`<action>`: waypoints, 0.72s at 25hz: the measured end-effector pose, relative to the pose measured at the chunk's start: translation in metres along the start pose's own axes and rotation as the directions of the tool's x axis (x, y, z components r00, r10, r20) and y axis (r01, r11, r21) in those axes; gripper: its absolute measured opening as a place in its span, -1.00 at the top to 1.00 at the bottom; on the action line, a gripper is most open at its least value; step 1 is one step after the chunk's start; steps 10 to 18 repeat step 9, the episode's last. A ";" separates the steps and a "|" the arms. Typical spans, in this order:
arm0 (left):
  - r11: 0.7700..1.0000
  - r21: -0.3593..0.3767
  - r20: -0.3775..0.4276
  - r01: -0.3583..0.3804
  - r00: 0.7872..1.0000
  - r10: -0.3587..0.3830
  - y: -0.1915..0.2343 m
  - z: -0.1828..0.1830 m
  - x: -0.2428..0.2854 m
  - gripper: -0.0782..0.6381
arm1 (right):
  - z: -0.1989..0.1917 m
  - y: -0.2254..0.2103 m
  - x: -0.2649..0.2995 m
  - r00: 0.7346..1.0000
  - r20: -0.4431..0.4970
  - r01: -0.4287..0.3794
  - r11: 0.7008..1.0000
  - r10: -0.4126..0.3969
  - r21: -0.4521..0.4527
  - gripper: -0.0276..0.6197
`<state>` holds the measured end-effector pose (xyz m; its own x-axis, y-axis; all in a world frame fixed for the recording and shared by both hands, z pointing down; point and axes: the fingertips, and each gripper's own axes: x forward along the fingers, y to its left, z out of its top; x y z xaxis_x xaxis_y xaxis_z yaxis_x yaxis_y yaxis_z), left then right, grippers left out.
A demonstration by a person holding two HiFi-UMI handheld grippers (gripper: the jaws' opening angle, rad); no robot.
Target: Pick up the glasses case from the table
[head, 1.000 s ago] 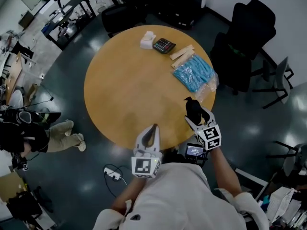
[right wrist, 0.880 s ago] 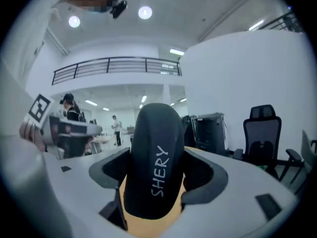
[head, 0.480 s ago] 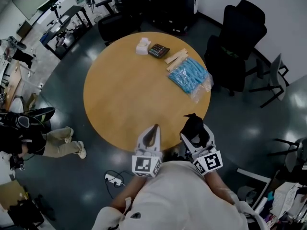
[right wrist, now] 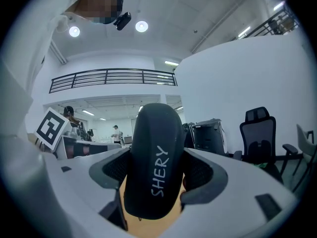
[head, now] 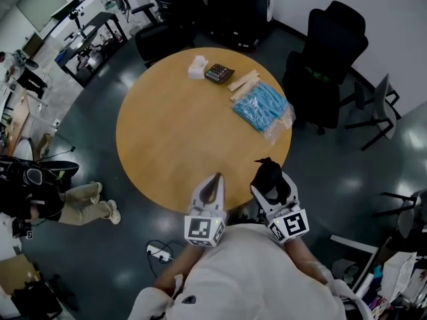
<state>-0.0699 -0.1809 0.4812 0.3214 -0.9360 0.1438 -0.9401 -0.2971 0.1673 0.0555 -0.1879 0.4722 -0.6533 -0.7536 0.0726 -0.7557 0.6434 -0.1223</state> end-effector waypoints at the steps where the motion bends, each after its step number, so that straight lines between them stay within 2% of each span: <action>1: 1.000 -0.001 0.000 0.000 1.000 0.000 0.000 0.000 0.000 0.76 | 0.000 0.000 0.000 1.000 0.002 0.001 1.000 -0.001 -0.001 -0.11; 18: 1.000 -0.005 -0.005 -0.002 1.000 0.002 0.001 -0.003 0.003 0.76 | 0.002 -0.002 0.001 1.000 0.008 -0.006 1.000 0.006 -0.008 -0.11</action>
